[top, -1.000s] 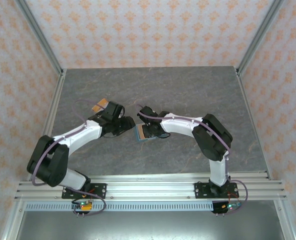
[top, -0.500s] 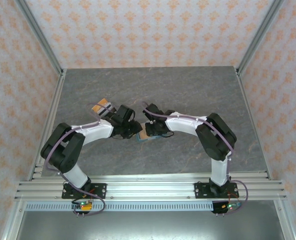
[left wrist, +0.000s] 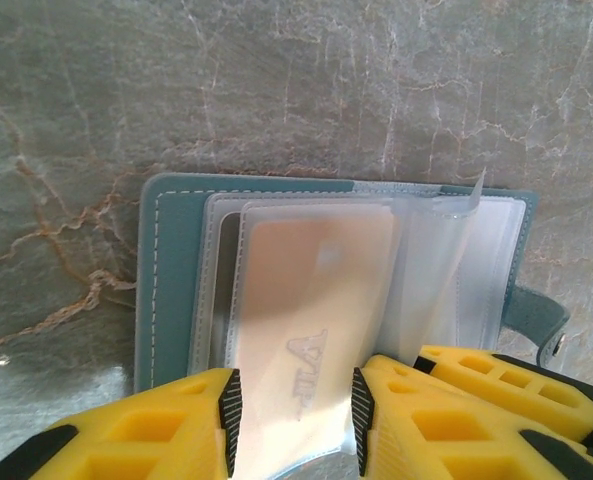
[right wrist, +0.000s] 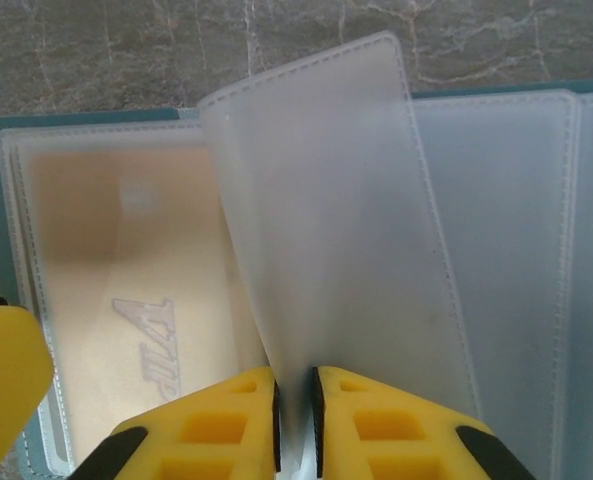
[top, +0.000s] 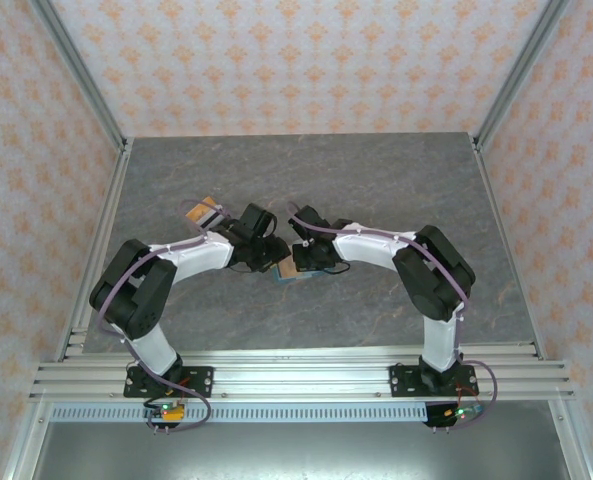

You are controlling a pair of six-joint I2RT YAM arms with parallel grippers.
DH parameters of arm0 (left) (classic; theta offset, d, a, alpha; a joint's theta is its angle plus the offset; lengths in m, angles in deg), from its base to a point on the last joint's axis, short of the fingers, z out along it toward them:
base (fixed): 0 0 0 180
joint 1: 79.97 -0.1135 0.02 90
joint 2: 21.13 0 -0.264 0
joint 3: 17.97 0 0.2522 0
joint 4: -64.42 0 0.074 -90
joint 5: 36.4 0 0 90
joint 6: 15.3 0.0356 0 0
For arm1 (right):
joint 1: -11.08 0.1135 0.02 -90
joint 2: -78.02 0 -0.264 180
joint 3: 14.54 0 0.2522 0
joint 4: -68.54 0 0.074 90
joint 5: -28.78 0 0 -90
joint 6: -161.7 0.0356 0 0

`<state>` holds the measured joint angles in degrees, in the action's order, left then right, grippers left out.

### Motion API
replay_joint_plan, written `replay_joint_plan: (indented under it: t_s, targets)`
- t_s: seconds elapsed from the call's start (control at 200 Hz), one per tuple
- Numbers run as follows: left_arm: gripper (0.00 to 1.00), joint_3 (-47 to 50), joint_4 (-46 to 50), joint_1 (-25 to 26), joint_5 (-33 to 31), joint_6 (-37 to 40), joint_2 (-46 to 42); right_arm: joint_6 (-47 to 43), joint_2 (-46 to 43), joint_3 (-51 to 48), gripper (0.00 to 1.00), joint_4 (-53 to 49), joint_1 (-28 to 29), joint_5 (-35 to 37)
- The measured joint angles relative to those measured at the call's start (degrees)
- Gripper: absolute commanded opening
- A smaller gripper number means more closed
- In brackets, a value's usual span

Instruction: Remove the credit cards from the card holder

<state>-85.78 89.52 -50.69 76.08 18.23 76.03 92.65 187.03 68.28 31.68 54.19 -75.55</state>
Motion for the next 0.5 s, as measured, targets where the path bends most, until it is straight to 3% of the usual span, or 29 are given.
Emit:
replay_joint_plan:
  t_s: [0.5]
  targets:
    - [0.37,-2.1,2.3,0.0,-0.6,2.0,3.0,0.2,-0.1,-0.5,0.15,0.8,-0.9,-2.4]
